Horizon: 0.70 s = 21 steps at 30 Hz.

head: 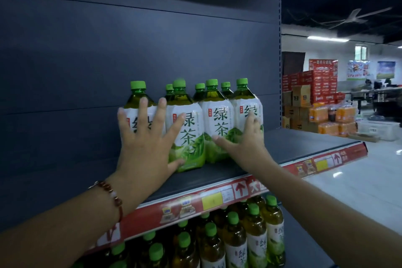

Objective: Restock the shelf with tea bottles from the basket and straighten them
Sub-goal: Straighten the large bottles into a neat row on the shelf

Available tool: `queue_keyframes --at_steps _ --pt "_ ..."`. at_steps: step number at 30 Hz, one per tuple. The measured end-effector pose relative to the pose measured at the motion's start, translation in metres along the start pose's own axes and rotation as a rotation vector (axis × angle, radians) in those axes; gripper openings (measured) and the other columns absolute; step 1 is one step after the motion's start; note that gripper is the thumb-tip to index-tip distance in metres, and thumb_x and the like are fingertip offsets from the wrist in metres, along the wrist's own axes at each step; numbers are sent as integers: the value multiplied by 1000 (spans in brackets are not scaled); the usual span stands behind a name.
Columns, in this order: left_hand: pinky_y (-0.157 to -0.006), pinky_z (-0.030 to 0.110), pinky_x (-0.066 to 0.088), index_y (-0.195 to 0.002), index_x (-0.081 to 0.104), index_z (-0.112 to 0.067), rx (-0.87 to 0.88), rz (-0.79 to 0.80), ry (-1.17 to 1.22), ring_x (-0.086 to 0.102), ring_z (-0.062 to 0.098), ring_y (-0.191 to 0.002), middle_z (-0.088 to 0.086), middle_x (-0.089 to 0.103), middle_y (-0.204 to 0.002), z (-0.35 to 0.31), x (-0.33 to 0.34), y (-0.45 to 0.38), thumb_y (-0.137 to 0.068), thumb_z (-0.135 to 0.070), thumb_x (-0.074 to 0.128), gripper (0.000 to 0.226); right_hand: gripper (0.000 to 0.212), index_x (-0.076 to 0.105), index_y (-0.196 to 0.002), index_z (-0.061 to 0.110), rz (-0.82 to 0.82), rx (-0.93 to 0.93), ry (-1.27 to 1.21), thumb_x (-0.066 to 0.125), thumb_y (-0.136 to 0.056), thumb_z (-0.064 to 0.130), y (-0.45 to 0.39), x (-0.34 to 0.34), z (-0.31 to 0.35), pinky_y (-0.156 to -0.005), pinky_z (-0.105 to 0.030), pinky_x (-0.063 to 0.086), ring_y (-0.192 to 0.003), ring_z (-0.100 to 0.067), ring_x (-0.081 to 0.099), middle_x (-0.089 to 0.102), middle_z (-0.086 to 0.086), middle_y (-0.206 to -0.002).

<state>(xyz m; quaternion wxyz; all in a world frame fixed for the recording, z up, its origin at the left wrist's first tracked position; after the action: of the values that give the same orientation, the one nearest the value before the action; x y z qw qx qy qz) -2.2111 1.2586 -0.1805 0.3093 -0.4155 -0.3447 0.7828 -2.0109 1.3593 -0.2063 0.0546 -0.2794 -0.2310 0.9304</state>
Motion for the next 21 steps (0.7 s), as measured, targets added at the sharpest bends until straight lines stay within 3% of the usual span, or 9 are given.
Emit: queue_keyframes --at_steps 5,12,15,17,21 --pt "-102 75 8 -151 19 -32 -39 62 17 10 46 -142 16 17 -157 1 -4 2 -66 -79 55 103 114 -16 -156 24 -10 -29 267 65 -85 58 19 23 9 -123 -50 10 -151 -38 -7 -22 -12 -163" --pt "-105 73 10 -150 21 -32 -85 53 105 7 46 -142 16 9 -158 14 -5 17 -62 -74 64 106 110 -14 -157 25 -29 -157 284 57 -85 68 43 30 30 -123 -46 9 -152 -33 -4 -14 -9 -165" --pt "-102 65 30 -151 17 -32 -115 64 164 6 47 -142 16 1 -159 28 -1 27 -64 -72 66 107 110 -14 -157 27 41 -216 303 64 -86 57 54 43 40 -121 -43 18 -153 -29 -3 -18 -3 -165" --pt "-93 56 45 -150 21 -31 -104 62 208 10 47 -141 16 4 -159 32 -2 29 -64 -70 68 106 107 -10 -158 26 34 -199 293 68 -88 46 55 47 42 -119 -42 23 -153 -28 -2 -19 -1 -165" --pt "-82 46 54 -149 26 -30 -117 72 181 16 48 -140 16 11 -158 30 -4 28 -63 -70 68 104 104 -6 -158 27 6 -163 301 70 -88 41 56 48 45 -113 -42 34 -153 -27 1 -17 1 -165"
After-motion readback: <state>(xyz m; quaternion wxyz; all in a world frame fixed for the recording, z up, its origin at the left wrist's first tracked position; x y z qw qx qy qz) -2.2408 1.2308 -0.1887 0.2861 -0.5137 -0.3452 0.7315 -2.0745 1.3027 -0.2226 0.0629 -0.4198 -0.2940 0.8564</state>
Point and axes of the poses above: each hand's wrist, its own y-axis away from the middle knuckle, its own x-axis out of the palm, z = x × y, the point moved 3 cm from there along -y, towards the middle knuckle
